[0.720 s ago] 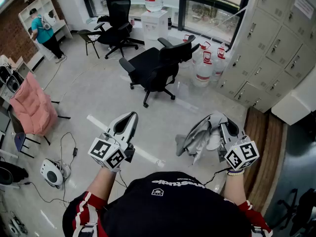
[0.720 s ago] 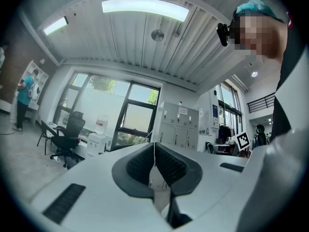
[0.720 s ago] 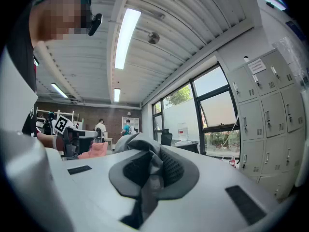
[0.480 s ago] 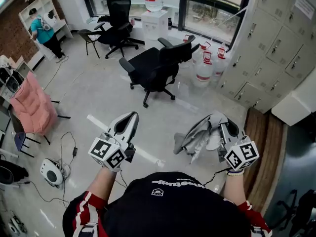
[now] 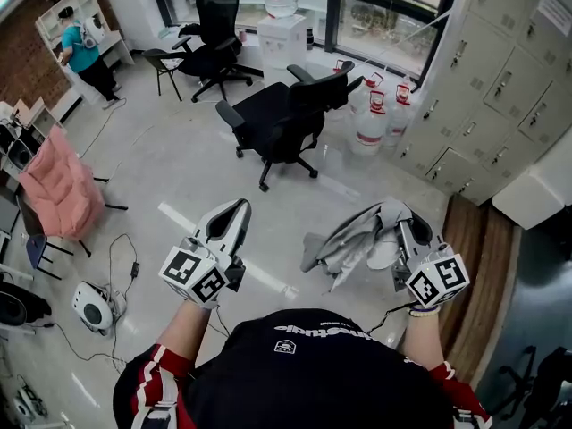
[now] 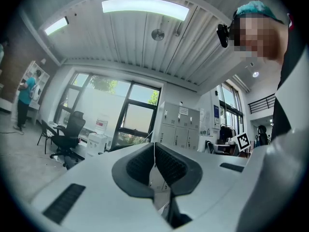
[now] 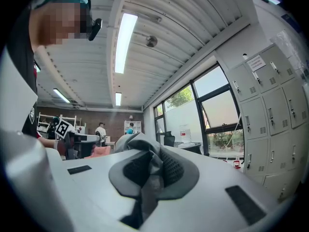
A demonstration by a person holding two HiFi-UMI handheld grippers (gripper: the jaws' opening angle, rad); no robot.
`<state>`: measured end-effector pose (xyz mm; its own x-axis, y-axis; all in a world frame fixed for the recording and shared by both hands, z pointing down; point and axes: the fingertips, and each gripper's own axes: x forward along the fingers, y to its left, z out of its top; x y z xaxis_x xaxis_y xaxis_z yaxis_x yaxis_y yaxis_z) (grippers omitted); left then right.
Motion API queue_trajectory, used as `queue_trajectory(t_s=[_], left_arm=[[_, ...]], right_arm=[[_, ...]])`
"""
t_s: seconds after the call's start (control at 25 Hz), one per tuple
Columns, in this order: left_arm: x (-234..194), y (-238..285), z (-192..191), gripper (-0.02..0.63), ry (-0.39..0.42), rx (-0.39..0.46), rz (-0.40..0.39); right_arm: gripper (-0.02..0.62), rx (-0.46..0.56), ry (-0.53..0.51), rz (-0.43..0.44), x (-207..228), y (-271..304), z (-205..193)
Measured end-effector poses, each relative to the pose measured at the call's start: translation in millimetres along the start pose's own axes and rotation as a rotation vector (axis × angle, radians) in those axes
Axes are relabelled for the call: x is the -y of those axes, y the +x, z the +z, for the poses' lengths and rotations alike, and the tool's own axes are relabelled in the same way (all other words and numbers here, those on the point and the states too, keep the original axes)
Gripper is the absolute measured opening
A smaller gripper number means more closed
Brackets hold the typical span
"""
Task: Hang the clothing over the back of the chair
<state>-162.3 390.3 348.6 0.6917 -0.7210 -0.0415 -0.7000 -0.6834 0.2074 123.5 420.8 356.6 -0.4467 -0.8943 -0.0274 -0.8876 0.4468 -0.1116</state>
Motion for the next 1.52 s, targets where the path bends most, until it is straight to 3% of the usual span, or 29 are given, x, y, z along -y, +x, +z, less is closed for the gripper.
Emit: queue_trajectory(t_s=[0.6, 0.8, 1.08, 1.52], left_arm=[[42.7, 46.6, -18.9, 0.026, 0.021, -0.014, 0.058], [36.8, 62.7, -25.5, 0.026, 0.015, -0.034, 0.071], [-15.7, 109.4, -27.9, 0.026, 0.012, -0.024, 0.064], [-146.7, 210.0, 24.6, 0.026, 0.032, -0.003, -0.001]], right_arm=[[0.029, 0.007, 0.003, 0.143, 43.7, 1.6, 4.5], [0.029, -0.007, 0.027, 0.143, 64.7, 16.2, 0.1], [0.029, -0.038, 0.042, 0.103, 99.0, 76.0, -15.6], [0.029, 0.009, 0.012, 0.020, 146.6, 228.0, 23.2]])
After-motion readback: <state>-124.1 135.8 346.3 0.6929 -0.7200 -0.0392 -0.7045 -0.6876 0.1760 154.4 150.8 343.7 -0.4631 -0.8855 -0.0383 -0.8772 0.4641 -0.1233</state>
